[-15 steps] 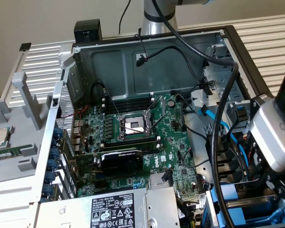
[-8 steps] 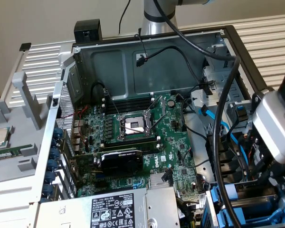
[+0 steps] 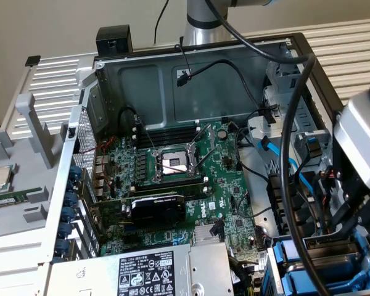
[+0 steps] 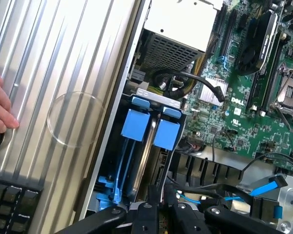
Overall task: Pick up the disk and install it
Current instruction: 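Insert the first disk wire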
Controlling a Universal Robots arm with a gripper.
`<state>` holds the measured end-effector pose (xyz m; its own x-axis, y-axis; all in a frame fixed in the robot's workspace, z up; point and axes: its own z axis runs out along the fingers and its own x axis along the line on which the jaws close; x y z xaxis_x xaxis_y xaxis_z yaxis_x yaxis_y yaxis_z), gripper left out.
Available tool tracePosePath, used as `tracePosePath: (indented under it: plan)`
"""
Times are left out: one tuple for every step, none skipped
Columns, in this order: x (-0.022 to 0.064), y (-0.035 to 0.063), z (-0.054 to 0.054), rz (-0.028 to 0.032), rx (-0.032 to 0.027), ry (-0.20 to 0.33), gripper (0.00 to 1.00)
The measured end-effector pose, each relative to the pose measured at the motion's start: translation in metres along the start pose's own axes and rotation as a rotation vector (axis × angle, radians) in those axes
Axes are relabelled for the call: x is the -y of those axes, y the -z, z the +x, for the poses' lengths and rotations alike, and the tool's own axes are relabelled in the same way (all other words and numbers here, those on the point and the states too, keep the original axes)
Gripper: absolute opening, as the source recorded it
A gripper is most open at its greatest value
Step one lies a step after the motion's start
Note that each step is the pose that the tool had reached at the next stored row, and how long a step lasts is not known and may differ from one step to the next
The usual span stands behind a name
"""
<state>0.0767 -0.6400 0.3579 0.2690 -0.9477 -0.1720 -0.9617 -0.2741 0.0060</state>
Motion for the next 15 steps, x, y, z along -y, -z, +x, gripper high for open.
tracePosePath:
  plan:
    - [0.0, 0.0008, 0.0, -0.0005, -0.0027, -0.002, 0.17]
    - [0.0001, 0.0011, -0.001, -0.0007, -0.0043, -0.003, 0.17]
    - [0.0002, 0.0013, -0.001, -0.0011, -0.0063, -0.004, 0.17]
    - [0.0003, 0.0014, -0.002, -0.0018, -0.009, -0.005, 0.17]
    - [0.0005, 0.0013, -0.002, -0.0026, -0.0124, -0.005, 0.17]
    - [0.0008, 0.0011, -0.003, -0.0036, -0.0161, -0.006, 0.17]
    - [0.0013, 0.0008, -0.005, -0.0053, -0.0219, -0.006, 0.17]
    - [0.002, 0.0005, -0.007, -0.0076, -0.0303, -0.006, 0.17]
    - [0.0027, -0.0001, -0.01, -0.0106, -0.0408, -0.007, 0.17]
    - [0.0035, -0.0004, -0.013, -0.0145, -0.0551, -0.008, 0.17]
    - [0.0042, -0.0009, -0.015, -0.0187, -0.07, -0.008, 0.17]
    - [0.0049, -0.0014, -0.017, -0.0233, -0.0867, -0.009, 0.17]
    - [0.0055, -0.0018, -0.019, -0.0282, -0.1041, -0.01, 0.17]
    - [0.0061, -0.0021, -0.021, -0.0331, -0.1219, -0.011, 0.17]
    - [0.0066, -0.0024, -0.023, -0.0379, -0.1393, -0.012, 0.17]
